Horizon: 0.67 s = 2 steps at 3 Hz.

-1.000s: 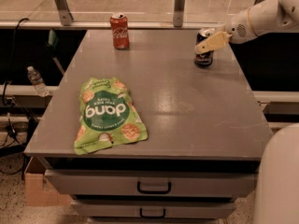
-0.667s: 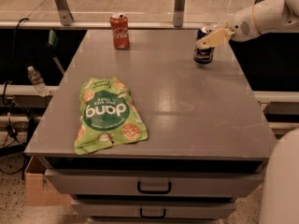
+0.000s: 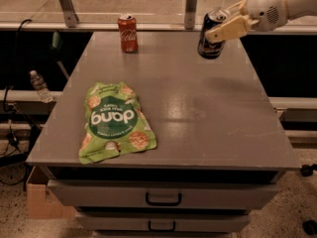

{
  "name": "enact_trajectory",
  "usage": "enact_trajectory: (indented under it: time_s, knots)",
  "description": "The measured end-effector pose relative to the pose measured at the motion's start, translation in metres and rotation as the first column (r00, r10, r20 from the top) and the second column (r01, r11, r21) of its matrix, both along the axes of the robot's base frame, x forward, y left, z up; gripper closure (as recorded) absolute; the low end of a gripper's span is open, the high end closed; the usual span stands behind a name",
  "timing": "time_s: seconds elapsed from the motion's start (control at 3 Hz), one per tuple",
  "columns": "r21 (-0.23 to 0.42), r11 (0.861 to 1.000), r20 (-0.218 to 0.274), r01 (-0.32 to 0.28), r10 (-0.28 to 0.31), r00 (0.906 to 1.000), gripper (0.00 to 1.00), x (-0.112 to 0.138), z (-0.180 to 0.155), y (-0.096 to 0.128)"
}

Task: Move pepsi can near green rice chip bag

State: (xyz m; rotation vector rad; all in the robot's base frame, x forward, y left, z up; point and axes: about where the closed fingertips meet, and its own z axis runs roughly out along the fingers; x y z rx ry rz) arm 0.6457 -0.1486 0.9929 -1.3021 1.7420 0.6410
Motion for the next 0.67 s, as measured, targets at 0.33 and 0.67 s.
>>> enact_trajectory:
  time_s: [0.33, 0.67]
  knots:
    - [-0.052, 0.989, -0.016, -0.138, 0.137, 0.9904, 1.00, -0.037, -0.016, 0.047]
    - [-0.089, 0.965, -0.060, -0.248, 0.243, 0.9681, 1.00, -0.064, -0.038, 0.089]
